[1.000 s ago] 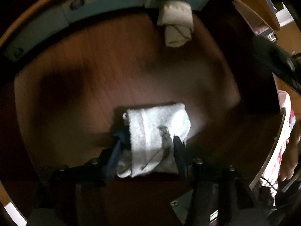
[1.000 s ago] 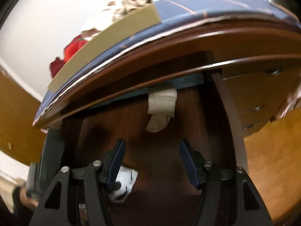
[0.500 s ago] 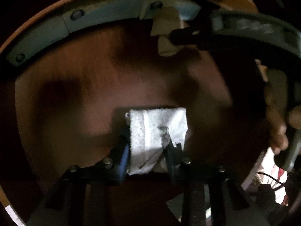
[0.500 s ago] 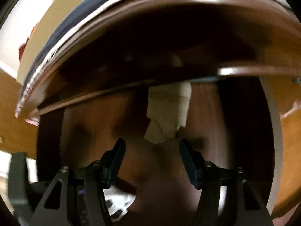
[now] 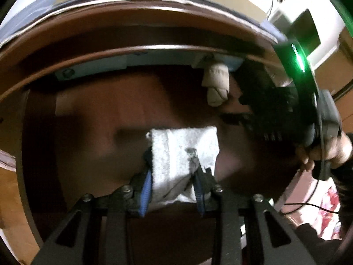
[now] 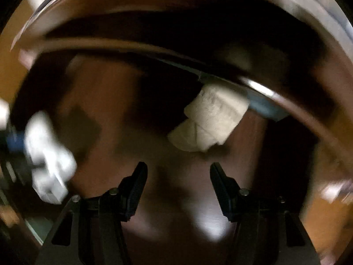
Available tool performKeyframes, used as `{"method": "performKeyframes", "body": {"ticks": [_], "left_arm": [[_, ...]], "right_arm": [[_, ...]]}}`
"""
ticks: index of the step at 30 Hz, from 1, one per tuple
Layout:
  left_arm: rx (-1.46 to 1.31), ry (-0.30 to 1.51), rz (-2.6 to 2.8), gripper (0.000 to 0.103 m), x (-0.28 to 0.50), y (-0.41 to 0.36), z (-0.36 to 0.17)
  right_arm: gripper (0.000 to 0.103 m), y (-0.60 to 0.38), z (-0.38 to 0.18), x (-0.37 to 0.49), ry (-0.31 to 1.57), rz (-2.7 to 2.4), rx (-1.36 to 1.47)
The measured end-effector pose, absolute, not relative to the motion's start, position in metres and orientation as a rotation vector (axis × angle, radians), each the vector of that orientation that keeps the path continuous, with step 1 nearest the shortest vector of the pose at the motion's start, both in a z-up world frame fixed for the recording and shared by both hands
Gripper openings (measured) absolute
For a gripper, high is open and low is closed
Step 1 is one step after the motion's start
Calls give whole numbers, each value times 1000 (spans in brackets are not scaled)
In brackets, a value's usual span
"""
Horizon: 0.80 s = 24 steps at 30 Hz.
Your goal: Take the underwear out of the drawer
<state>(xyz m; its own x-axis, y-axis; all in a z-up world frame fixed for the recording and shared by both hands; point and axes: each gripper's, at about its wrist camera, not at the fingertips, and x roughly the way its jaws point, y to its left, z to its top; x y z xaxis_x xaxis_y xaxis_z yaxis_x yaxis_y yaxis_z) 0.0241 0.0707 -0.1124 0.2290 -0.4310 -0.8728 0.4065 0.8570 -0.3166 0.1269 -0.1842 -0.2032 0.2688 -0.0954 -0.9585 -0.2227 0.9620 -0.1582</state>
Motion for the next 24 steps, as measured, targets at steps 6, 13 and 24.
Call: {"method": "performKeyframes", "body": {"ticks": [6,13,24], "left_arm": [[-76,1190,-557,32,14,108,-110],[-142,1204,-546,32,20,108,-133],[-156,1195,-565,32,24,102,-145]], "right_arm": [[61,-151,-237,93,1084,121,-1231],[61,-138,-281,83,969,390,-1608],[46,-145,-319,80,718,351,-1995]]}}
